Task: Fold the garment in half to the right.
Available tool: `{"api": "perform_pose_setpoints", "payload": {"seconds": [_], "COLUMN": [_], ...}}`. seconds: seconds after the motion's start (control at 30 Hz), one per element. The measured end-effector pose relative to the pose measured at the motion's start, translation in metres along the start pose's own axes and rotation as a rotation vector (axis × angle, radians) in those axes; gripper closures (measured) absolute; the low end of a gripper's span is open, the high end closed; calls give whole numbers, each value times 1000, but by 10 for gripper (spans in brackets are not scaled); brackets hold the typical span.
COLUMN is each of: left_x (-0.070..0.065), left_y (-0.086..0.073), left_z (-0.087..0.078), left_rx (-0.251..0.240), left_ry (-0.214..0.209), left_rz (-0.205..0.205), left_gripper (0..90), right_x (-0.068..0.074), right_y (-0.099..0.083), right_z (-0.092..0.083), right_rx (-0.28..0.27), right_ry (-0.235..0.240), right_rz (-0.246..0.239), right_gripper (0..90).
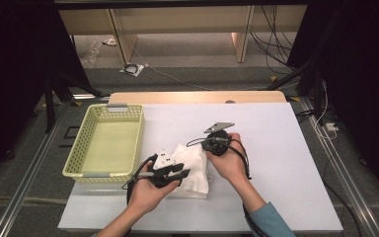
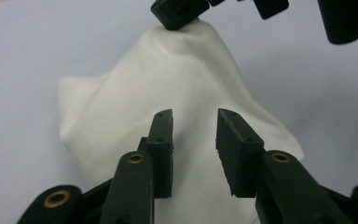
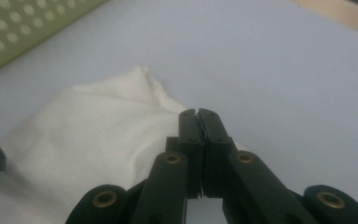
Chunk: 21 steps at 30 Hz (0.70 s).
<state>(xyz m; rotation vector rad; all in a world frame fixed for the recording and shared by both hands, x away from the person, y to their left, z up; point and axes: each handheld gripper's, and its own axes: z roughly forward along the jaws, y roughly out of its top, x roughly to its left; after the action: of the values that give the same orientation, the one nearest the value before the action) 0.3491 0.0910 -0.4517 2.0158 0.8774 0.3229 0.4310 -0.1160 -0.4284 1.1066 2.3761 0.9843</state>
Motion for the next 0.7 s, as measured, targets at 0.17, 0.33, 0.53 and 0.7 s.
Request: {"api": "perform_pose_setpoints", "payload": {"seconds": [0.17, 0.33, 0.53, 0.7], "left_x": [-2, -4, -5, -5], "left_y": [-6, -8, -11, -12], "left_z": [7, 10, 12, 12], "left_rx": [46, 60, 70, 72], "left_ry": [-17, -25, -36, -38], "left_rz": [5, 13, 14, 13], "left_gripper": [670, 671, 675, 679], "right_x": [-4, -10, -18, -13], "right_y": [-10, -6, 12, 22], "right_z": [14, 13, 21, 41], "right_rx": [82, 80, 78, 143], "right_ry": [-1, 17, 67, 116], "right_rz": [9, 34, 56, 54], "right_gripper": [861, 765, 701, 723]}}
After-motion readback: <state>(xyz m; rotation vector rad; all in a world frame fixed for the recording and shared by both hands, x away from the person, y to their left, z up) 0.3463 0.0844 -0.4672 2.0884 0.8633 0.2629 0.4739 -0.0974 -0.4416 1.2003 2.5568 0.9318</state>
